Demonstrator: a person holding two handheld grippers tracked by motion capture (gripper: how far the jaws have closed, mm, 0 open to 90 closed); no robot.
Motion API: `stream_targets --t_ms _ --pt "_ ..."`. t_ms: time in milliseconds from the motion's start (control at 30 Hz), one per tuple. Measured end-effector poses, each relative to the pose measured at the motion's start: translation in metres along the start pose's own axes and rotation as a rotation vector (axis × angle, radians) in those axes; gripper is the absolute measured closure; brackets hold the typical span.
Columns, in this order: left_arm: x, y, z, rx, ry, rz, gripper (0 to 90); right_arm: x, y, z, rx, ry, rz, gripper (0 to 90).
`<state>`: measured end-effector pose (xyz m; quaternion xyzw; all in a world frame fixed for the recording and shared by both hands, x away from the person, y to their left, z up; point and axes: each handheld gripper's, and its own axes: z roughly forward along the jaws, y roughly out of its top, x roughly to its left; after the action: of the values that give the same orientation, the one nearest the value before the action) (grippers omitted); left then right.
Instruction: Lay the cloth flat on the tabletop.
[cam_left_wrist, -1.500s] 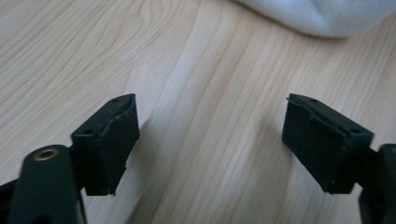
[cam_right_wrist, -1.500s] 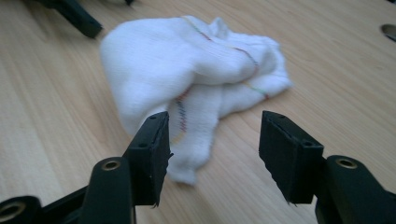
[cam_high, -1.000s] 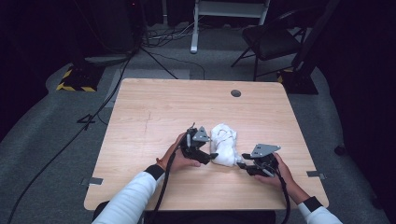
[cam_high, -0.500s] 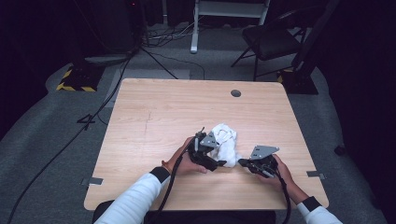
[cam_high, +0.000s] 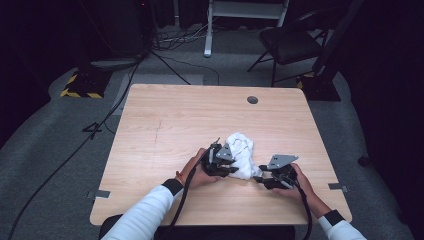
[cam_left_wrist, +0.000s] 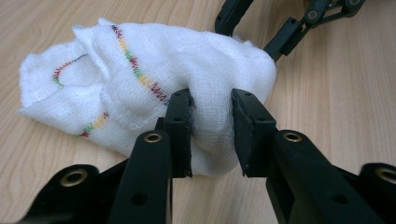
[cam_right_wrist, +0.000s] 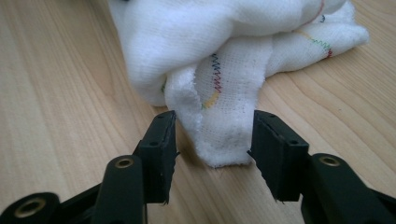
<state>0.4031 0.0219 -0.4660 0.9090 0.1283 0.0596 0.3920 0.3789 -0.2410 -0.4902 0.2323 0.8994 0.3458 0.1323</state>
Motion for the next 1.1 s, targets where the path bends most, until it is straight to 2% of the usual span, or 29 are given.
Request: stream_targets --t_ms 133,267,300,500,600,700,767,800,867,900,967,1033,1100 --pt "0.002 -0.004 -0.01 -0.003 -0.004 0.019 71.6 -0.002 0.0 0.002 -0.01 0.002 0.007 67.3" --pt "0.004 -0.009 -0.018 0.003 -0.002 0.022 71.7 -0.002 0.001 0.003 -0.01 -0.019 -0.012 84.8" --pt "0.004 -0.011 -0.022 0.011 0.0 0.044 71.8 -0.002 0.002 0.002 -0.012 -0.018 -0.018 88.1" --pt "0.004 -0.018 -0.032 0.013 0.016 0.032 70.8 0.0 0.004 -0.006 -0.03 -0.032 -0.04 89.5" --pt "0.005 -0.024 -0.041 0.004 0.03 0.027 72.2 -0.003 0.004 -0.014 -0.048 -0.047 -0.033 89.5" --pt "0.007 -0.03 -0.045 -0.003 0.019 0.017 84.5 -0.005 0.002 -0.022 -0.068 -0.041 -0.021 89.6" --pt "0.007 -0.03 -0.043 -0.001 0.011 0.008 85.2 -0.004 0.002 -0.025 -0.065 -0.044 -0.025 89.6" --pt "0.007 -0.029 -0.042 -0.004 0.014 0.003 82.3 -0.004 0.001 -0.025 -0.062 -0.043 -0.029 89.6" --pt "0.005 -0.024 -0.039 -0.012 0.019 -0.021 67.4 -0.003 0.0 -0.026 -0.053 -0.043 -0.032 89.6" --pt "0.004 -0.022 -0.039 -0.033 0.018 -0.026 64.5 -0.002 -0.001 -0.026 -0.052 -0.042 -0.034 89.6" --pt "0.0 -0.014 -0.037 -0.064 0.041 -0.057 48.5 -0.002 -0.001 -0.026 -0.048 -0.039 -0.037 89.6" --pt "-0.002 -0.008 -0.035 -0.091 0.037 -0.074 43.7 -0.001 -0.001 -0.026 -0.047 -0.043 -0.038 89.5" --pt "-0.005 -0.001 -0.029 -0.098 0.037 -0.093 35.1 0.0 -0.001 -0.025 -0.043 -0.04 -0.042 89.6"
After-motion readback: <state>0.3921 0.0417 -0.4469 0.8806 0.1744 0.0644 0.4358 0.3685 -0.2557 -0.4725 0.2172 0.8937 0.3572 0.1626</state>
